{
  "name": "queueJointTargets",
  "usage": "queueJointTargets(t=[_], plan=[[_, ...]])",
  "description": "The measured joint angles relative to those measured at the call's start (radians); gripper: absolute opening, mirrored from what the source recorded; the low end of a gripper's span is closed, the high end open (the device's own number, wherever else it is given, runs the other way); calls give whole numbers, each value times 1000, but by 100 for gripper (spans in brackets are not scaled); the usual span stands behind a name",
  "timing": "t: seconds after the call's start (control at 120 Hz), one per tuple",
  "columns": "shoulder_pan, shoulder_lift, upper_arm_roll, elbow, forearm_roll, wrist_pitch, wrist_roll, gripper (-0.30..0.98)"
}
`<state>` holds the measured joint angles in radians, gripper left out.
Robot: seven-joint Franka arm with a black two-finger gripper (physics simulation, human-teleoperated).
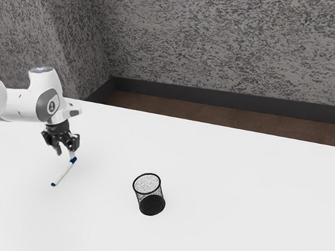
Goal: Put the marker into the pen holder.
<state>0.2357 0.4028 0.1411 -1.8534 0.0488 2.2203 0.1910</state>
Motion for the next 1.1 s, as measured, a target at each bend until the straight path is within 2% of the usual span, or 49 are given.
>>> queueJointTargets(t=[0.325, 0.775, 0.925, 1.1], plan=[[25, 138, -1, 99, -7, 28, 4, 27], [27, 202, -3, 143, -8, 34, 10, 15], [28, 200, -3, 145, 10, 36, -2, 1], [30, 193, -2, 145, 13, 38, -8, -6]])
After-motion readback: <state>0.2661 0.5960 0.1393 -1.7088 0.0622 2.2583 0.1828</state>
